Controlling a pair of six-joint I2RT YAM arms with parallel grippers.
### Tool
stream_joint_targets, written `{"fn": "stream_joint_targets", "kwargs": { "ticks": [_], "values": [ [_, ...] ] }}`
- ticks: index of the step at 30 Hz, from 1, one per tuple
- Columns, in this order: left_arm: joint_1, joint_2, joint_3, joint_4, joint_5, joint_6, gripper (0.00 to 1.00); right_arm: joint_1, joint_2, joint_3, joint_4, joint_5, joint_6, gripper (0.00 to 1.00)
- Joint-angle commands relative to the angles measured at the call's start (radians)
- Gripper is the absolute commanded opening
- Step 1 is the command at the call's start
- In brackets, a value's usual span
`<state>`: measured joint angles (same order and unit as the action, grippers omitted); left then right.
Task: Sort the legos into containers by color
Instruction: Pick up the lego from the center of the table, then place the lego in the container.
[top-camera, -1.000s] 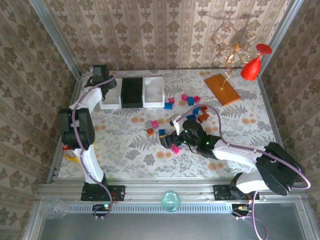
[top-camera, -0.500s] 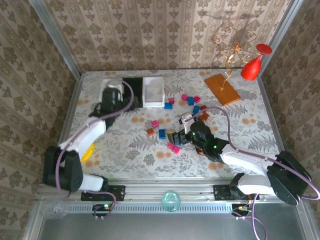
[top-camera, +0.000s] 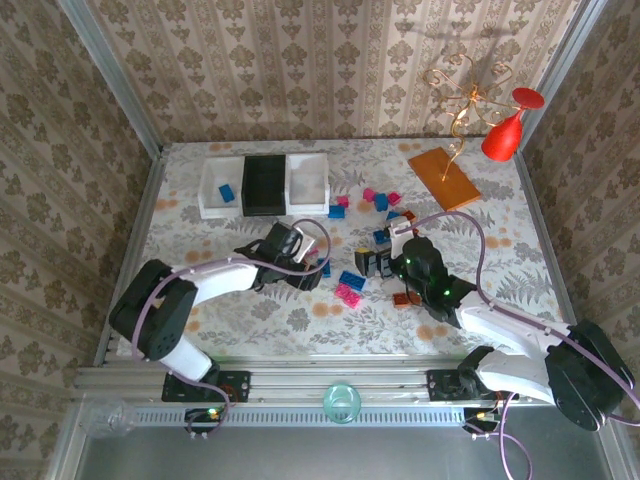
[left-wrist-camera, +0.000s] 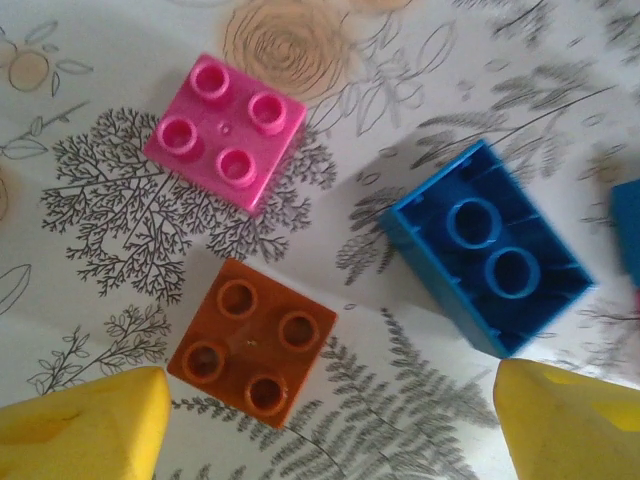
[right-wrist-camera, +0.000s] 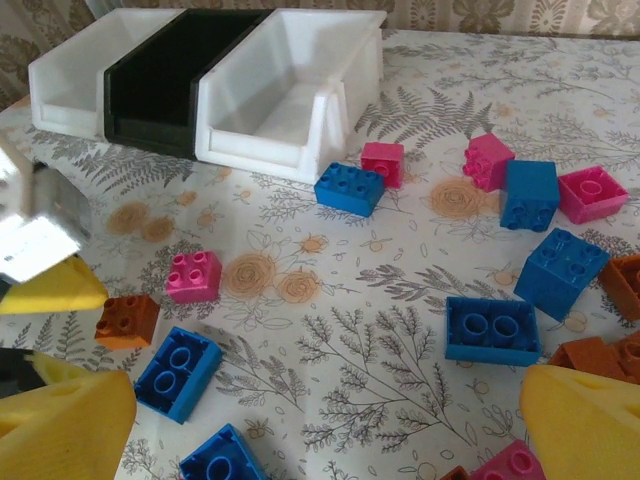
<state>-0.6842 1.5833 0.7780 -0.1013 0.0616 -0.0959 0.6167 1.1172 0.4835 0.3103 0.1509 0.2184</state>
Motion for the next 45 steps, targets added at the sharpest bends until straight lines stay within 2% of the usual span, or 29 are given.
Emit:
{"fn": "stream_joint_targets", "kwargs": {
  "ticks": [1, 5, 9, 12, 16, 19, 22, 27, 32, 39, 43, 45],
  "values": [
    [-0.001, 0.029, 0.064, -0.051, -0.059, 0.063, 0.84, -0.003, 0.006, -0.002, -0.005, 0.013, 0.028, 1.0],
    [0.008, 0.082, 0.096, -0.061, -0.087, 0.071, 0.78, -0.004, 0.024, 0.005, -0.007, 0.01, 0.034, 1.0],
    [0.029, 0.123, 0.123, -0.074, -0.091, 0.071, 0.65, -0.005, 0.041, 0.015, -0.016, 0.009, 0.041, 1.0],
    [0.038, 0.127, 0.127, -0.077, -0.089, 0.069, 0.59, -0.005, 0.045, 0.017, -0.021, 0.012, 0.043, 1.0],
    [0.062, 0.129, 0.122, -0.057, -0.085, 0.036, 0.51, -0.006, 0.053, 0.026, -0.031, 0.012, 0.046, 1.0],
    [0.087, 0.138, 0.127, -0.045, -0.085, 0.004, 0.4, -0.006, 0.056, 0.029, -0.037, 0.012, 0.048, 1.0],
    [0.12, 0.136, 0.14, -0.037, -0.117, -0.049, 0.34, -0.006, 0.056, 0.032, -0.043, 0.014, 0.047, 1.0],
    [0.177, 0.062, 0.153, 0.04, -0.128, -0.139, 0.35, -0.006, 0.064, 0.034, -0.034, -0.014, 0.051, 1.0],
    [0.263, 0.098, 0.276, 0.056, -0.139, -0.177, 0.34, 0.01, 0.078, 0.037, -0.001, -0.089, 0.04, 1.0],
    [0.337, 0.315, 0.614, -0.031, -0.227, -0.154, 0.35, 0.033, 0.084, 0.044, -0.001, -0.088, 0.03, 1.0],
    [0.364, 0.469, 0.829, -0.1, -0.236, -0.151, 0.4, 0.034, 0.082, 0.044, -0.006, -0.082, 0.027, 1.0],
    [0.369, 0.529, 0.931, -0.157, -0.24, -0.147, 0.46, 0.034, 0.082, 0.047, -0.01, -0.073, 0.024, 1.0]
  ]
}}
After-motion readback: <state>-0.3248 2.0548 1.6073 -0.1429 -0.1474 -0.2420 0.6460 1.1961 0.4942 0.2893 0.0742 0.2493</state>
